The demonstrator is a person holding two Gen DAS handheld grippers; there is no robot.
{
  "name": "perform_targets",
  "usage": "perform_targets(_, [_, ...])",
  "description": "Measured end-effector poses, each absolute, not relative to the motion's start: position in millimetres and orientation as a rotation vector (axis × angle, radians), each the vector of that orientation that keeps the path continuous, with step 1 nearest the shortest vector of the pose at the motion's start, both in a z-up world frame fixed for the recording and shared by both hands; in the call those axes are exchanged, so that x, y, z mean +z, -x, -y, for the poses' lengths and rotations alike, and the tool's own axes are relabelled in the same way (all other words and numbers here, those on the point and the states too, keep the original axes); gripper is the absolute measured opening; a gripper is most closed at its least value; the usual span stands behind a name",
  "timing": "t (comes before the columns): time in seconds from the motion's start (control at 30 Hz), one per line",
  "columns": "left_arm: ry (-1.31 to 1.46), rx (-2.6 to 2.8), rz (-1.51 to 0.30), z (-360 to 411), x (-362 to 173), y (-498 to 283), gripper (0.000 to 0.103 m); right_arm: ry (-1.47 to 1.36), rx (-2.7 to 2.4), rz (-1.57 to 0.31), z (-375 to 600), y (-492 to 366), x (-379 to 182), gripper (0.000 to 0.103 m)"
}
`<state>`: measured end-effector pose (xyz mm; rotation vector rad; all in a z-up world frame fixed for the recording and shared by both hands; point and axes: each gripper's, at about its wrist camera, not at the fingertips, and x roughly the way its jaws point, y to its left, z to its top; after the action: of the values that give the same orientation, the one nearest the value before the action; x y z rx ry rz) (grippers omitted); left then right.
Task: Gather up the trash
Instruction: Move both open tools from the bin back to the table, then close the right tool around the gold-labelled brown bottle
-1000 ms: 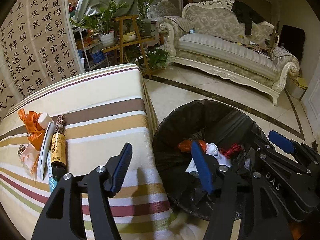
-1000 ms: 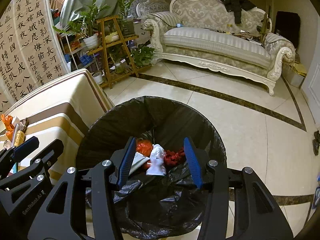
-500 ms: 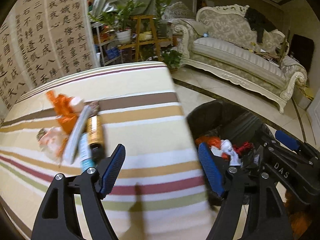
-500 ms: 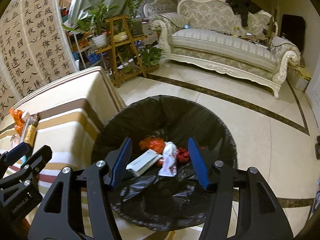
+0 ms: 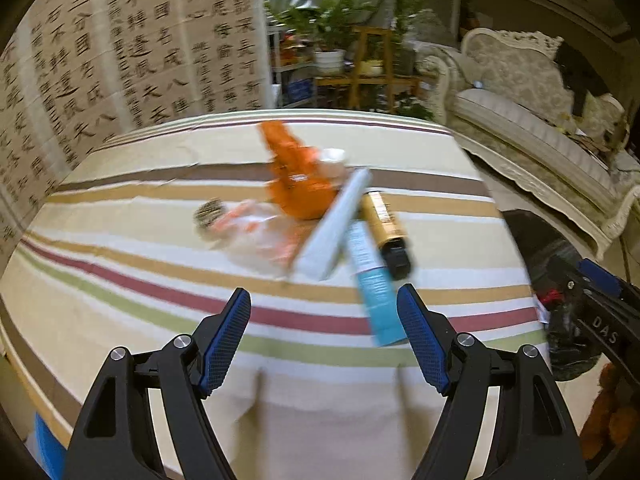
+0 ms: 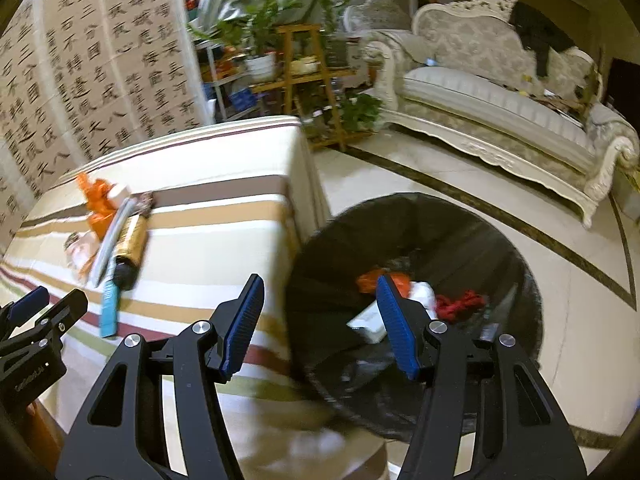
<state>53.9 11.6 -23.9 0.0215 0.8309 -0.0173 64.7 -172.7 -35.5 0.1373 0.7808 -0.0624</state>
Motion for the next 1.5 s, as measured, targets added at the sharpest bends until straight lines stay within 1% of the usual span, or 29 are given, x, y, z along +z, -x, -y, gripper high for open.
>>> perform_targets(0.4, [0.04, 0.08, -0.843, -71, -30, -50, 0.073, -0.062, 0.072, -0.791, 104, -75, -26, 0.057])
perform_targets(0.83, [0.073, 0.109, -0.855, -96, -34, -53, 0.073, -0.008, 0.154, -0.828, 50, -115, -28, 0.055])
perform_targets(0.87, [0.075, 0.111, -0.855, -97, -34, -54, 0.073, -0.006, 0.155, -0.83, 49, -117, -28, 0.055])
perform_targets(0.97, [0.081, 0.114, -0.856, -99, -34, -57, 0.073, -0.002, 0.158, -0.844, 45, -125, -30, 0.044])
perform_targets(1.0, [0.083, 0.113, -0.856, -99, -34, -58, 0.073, 0.0, 0.158, -0.85, 44, -127, -31, 0.042])
perform_targets(1.13, [0.079, 0.1, -0.857, -95, -35, -60, 0.073, 0.001, 0.166, -0.866, 41, -131, -34, 0.04])
perform_targets(1.17, [0.078, 0.096, -0.857, -94, -35, -59, 0.073, 0.0, 0.169, -0.87, 41, -132, -35, 0.038])
perform_targets(1.2, [0.075, 0.092, -0.858, -92, -35, -59, 0.073, -0.001, 0.171, -0.873, 42, -133, -35, 0.03])
perform_targets(1.23, [0.074, 0.089, -0.858, -91, -36, -60, 0.073, -0.002, 0.176, -0.877, 42, -134, -36, 0.024])
perform_targets(1.5, [0.065, 0.056, -0.861, -75, -35, -60, 0.073, -0.011, 0.162, -0.876, 54, -125, -36, 0.023])
